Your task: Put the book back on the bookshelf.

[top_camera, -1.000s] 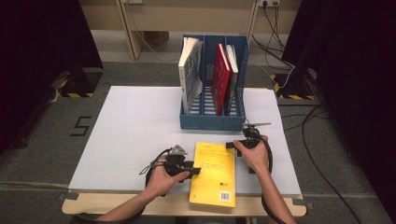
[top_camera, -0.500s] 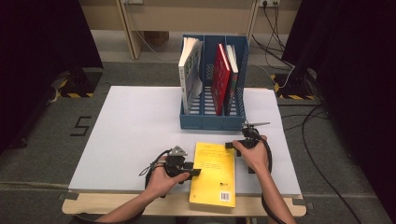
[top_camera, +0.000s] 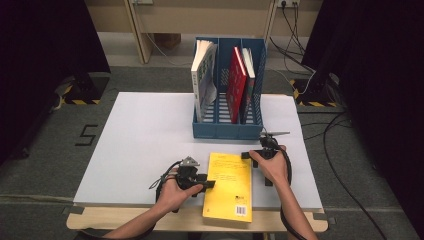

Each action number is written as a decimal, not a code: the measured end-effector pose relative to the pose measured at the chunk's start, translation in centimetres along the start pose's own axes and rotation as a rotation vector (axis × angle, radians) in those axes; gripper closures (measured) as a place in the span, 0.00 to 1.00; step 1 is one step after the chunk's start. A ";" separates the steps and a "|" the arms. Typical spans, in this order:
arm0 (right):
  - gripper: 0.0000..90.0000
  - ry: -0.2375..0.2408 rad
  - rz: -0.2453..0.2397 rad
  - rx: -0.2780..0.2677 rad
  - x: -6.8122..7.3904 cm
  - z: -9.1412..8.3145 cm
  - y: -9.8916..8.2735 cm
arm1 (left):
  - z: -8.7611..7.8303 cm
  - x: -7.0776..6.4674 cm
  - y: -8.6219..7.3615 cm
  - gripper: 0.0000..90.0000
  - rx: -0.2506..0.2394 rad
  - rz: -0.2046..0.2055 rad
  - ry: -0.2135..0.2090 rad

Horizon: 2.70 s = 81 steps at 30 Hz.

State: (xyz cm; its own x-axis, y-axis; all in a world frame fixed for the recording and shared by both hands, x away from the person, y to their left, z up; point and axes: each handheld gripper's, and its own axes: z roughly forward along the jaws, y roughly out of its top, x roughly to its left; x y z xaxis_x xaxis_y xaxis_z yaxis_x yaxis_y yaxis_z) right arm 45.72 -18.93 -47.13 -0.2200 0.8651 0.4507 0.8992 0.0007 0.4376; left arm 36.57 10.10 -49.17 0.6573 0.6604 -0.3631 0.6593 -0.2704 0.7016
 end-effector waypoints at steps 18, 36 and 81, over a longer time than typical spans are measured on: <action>0.60 0.004 0.089 -0.002 0.1 -0.3 -0.6 | 0.0 -0.2 -0.2 0.58 -0.018 -0.020 0.011; 0.62 0.026 0.187 0.029 0.0 -0.7 -1.0 | 0.1 -0.2 -0.3 0.58 -0.019 -0.027 0.011; 0.61 0.056 0.181 0.092 -0.3 -0.7 -0.8 | 0.2 1.5 1.5 0.72 -0.014 -0.101 0.011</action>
State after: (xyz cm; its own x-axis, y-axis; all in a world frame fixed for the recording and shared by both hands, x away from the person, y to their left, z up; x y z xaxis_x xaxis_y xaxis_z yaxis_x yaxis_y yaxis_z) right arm 44.83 -19.60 -47.03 -0.0704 0.8263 0.5588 0.9560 -0.1041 0.2743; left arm 38.61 10.55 -48.83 0.5832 0.6917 -0.4259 0.7171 -0.1922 0.6699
